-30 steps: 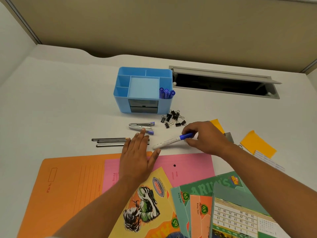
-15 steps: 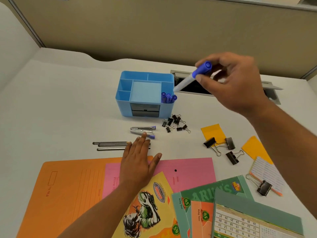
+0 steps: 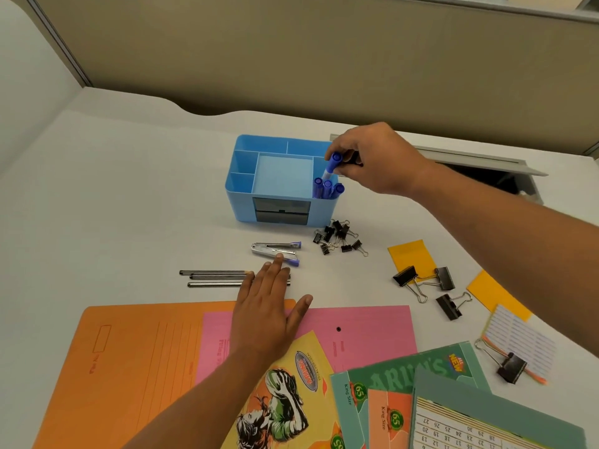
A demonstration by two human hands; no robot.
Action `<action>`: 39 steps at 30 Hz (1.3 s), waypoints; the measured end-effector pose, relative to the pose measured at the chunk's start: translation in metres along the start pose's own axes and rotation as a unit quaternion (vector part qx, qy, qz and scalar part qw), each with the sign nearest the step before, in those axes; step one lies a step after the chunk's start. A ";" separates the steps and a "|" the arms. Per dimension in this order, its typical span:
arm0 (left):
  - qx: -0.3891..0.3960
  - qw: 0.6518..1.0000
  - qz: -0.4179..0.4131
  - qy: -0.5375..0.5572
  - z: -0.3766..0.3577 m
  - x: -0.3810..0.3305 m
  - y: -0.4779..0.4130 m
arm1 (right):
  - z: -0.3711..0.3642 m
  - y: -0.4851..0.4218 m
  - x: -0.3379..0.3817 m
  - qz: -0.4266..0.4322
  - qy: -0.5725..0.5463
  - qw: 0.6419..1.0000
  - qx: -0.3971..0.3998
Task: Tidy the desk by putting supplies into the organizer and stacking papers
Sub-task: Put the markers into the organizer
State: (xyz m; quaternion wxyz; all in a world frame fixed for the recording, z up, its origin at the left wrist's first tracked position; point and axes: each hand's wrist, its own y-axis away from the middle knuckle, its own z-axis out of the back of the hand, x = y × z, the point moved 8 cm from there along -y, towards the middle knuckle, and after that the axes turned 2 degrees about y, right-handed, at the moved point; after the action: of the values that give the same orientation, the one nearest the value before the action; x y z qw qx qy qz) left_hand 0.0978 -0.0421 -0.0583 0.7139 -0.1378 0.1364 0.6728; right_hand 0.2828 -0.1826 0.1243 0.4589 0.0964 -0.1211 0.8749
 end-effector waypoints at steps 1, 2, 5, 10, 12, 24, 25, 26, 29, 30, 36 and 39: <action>0.001 1.000 0.001 -0.001 -0.001 0.000 0.000 | -0.005 -0.002 -0.001 0.003 0.009 1.000 0.007; 0.001 1.000 0.001 -0.002 -0.001 0.000 -0.001 | -0.009 -0.003 -0.001 0.005 0.012 1.000 0.013; 0.004 1.000 0.001 -0.004 -0.001 0.000 -0.001 | -0.018 -0.006 -0.004 0.000 0.020 0.999 0.033; 0.007 1.000 0.002 -0.006 -0.003 0.001 0.000 | -0.032 -0.007 -0.008 -0.018 0.025 0.998 0.060; 0.006 1.000 0.002 -0.005 -0.002 0.001 -0.001 | -0.035 -0.006 -0.010 -0.027 0.020 0.997 0.071; 0.000 1.000 0.001 0.000 -0.002 0.000 -0.001 | -0.032 0.004 -0.018 -0.071 -0.085 0.993 0.045; -0.002 1.000 0.001 0.001 -0.001 0.000 -0.001 | -0.030 0.006 -0.019 -0.076 -0.095 0.992 0.034; -0.003 1.000 0.000 0.003 -0.001 0.000 -0.001 | -0.027 0.010 -0.021 -0.085 -0.103 0.991 0.018; -0.001 1.000 0.001 0.000 -0.001 0.001 0.000 | -0.017 0.030 -0.033 -0.133 -0.133 0.979 -0.072; 0.001 1.000 0.002 -0.002 -0.001 0.001 0.000 | -0.014 0.041 -0.036 -0.150 -0.147 0.971 -0.112; 0.002 1.000 0.001 -0.013 -0.001 0.001 0.000 | -0.066 0.136 -0.023 -0.200 -0.202 0.948 -0.145; 0.001 1.000 0.000 -0.014 -0.001 0.001 0.000 | -0.112 0.179 -0.005 -0.211 -0.155 0.963 -0.067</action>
State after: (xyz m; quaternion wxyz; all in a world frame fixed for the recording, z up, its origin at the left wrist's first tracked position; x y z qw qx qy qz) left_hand 0.0978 -0.0417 -0.0599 0.7162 -0.1279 0.1268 0.6743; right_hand 0.1318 -0.2516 -0.0055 0.6139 0.2231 -0.2258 0.7227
